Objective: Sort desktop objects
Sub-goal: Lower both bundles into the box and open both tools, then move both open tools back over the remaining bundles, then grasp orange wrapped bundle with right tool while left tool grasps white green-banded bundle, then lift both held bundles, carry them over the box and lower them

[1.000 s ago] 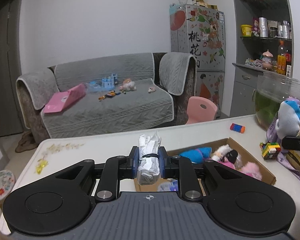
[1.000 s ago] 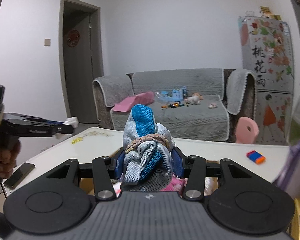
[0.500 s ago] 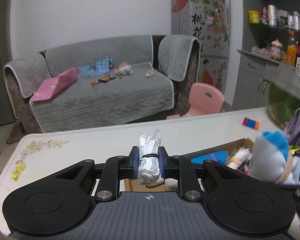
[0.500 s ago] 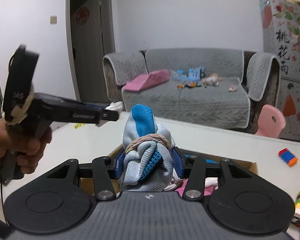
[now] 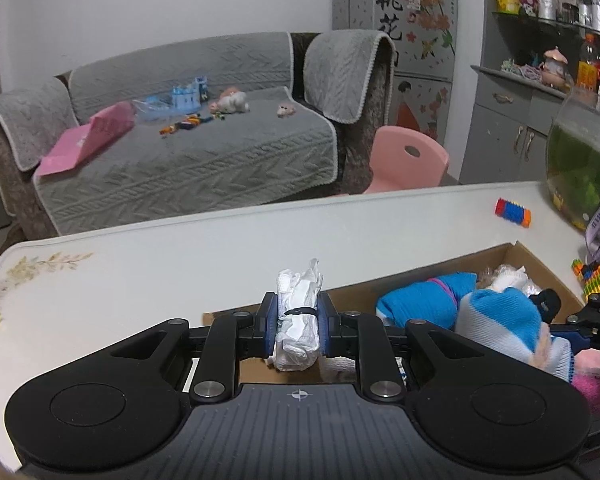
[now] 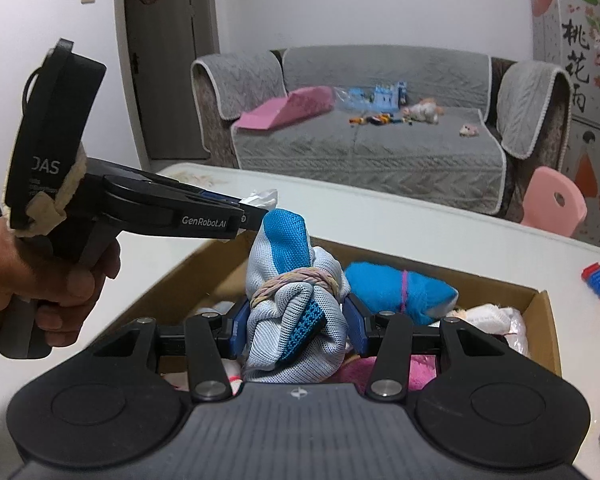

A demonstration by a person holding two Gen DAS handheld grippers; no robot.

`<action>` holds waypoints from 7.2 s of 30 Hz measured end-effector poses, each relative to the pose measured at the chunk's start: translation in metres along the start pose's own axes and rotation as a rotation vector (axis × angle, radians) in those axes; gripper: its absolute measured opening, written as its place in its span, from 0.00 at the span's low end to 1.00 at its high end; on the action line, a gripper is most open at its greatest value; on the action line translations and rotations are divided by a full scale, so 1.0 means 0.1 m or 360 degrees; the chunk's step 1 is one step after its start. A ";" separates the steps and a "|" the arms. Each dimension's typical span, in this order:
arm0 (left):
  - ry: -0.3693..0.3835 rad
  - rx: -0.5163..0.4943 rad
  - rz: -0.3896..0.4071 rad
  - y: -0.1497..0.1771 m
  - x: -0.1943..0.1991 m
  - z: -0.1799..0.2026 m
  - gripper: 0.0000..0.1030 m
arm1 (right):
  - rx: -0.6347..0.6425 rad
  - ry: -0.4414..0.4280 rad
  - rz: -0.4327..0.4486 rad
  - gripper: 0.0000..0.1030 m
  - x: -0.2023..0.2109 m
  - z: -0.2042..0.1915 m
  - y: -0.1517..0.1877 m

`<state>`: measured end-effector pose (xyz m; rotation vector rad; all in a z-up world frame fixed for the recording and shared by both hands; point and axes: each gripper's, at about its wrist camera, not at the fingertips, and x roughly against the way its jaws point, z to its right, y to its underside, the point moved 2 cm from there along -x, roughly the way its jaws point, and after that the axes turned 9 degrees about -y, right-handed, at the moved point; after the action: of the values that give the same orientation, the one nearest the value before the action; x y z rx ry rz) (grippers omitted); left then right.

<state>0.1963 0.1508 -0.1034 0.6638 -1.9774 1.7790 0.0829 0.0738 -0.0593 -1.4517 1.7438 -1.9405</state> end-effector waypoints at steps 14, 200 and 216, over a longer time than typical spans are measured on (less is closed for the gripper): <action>-0.0002 -0.0054 -0.0107 0.11 -0.24 0.10 0.26 | -0.0037 0.0019 -0.0106 0.44 -0.17 0.03 0.05; -0.0086 -0.0028 0.0207 -0.36 0.93 -0.04 0.54 | 0.0159 0.0277 0.0396 0.64 0.90 0.55 -0.44; 0.0016 -0.0059 -0.0059 0.11 0.04 0.12 0.54 | 0.0068 0.0226 0.0032 0.64 0.16 0.89 -0.25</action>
<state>0.1870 0.1397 -0.1115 0.6735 -1.9741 1.7164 0.1498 0.0109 -0.0432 -1.3064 1.7542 -2.1038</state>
